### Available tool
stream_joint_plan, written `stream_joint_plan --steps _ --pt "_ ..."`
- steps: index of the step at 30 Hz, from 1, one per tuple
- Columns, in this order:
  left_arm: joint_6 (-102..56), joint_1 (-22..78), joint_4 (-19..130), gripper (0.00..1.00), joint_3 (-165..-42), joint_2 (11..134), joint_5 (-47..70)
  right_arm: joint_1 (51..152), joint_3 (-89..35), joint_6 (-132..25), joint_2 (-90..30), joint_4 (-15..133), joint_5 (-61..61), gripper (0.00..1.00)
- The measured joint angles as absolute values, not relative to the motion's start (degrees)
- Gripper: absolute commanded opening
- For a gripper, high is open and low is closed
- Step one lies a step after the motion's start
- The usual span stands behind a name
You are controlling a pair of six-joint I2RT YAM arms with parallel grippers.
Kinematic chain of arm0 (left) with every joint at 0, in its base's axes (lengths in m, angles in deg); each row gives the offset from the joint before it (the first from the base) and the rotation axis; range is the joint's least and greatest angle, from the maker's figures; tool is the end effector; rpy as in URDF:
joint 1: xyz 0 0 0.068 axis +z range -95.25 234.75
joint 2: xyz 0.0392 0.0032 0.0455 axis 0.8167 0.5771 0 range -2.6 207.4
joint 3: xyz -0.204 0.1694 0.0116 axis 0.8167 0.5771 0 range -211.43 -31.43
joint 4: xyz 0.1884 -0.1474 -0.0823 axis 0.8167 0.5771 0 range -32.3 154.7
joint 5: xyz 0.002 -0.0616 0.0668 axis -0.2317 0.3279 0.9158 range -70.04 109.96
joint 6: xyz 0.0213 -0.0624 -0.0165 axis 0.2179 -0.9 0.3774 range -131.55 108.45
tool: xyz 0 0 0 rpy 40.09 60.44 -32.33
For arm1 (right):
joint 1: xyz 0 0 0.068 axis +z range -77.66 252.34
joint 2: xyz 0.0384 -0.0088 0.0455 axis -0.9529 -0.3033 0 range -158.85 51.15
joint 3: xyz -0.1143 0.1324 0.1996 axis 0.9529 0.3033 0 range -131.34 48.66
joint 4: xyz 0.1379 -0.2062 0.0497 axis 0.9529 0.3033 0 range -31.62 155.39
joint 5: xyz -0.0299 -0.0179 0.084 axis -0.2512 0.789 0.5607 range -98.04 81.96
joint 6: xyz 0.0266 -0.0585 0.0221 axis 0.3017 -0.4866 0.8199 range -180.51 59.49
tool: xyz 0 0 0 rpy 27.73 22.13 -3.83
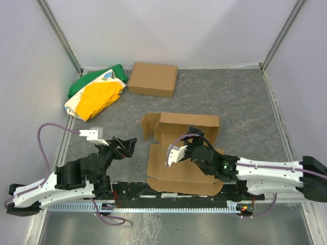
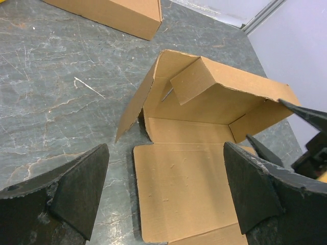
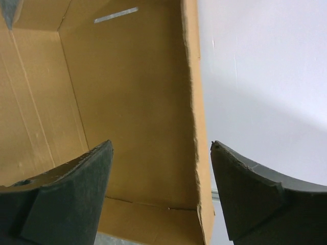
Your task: Fold the paper box
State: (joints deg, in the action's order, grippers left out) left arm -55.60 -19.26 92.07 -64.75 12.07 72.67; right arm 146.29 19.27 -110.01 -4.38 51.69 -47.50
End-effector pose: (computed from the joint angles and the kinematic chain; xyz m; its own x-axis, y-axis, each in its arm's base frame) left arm 0.0635 -0.0644 0.2817 -0.3120 -0.4407 -0.8417 0.2152 0.8301 -0.5144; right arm 0.0949 0.2044 0.2361 0.3784 -0.8080 -0.4517 -0.4444 0.2695 -0.8544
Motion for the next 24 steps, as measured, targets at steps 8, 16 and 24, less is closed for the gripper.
stream_joint_plan --steps 8,16,24 --pt "-55.6 -20.8 92.4 0.99 -64.4 10.5 73.7 140.8 19.2 -114.6 -16.5 40.8 -48.4 0.41" --pt "-57.0 -22.4 95.1 0.94 -64.4 9.3 75.8 138.7 17.2 -113.3 -18.9 38.4 -50.2 0.02" --pt "-65.7 -22.5 100.7 0.88 -62.6 9.4 84.6 138.7 17.2 -108.0 -9.8 41.4 -50.8 0.02"
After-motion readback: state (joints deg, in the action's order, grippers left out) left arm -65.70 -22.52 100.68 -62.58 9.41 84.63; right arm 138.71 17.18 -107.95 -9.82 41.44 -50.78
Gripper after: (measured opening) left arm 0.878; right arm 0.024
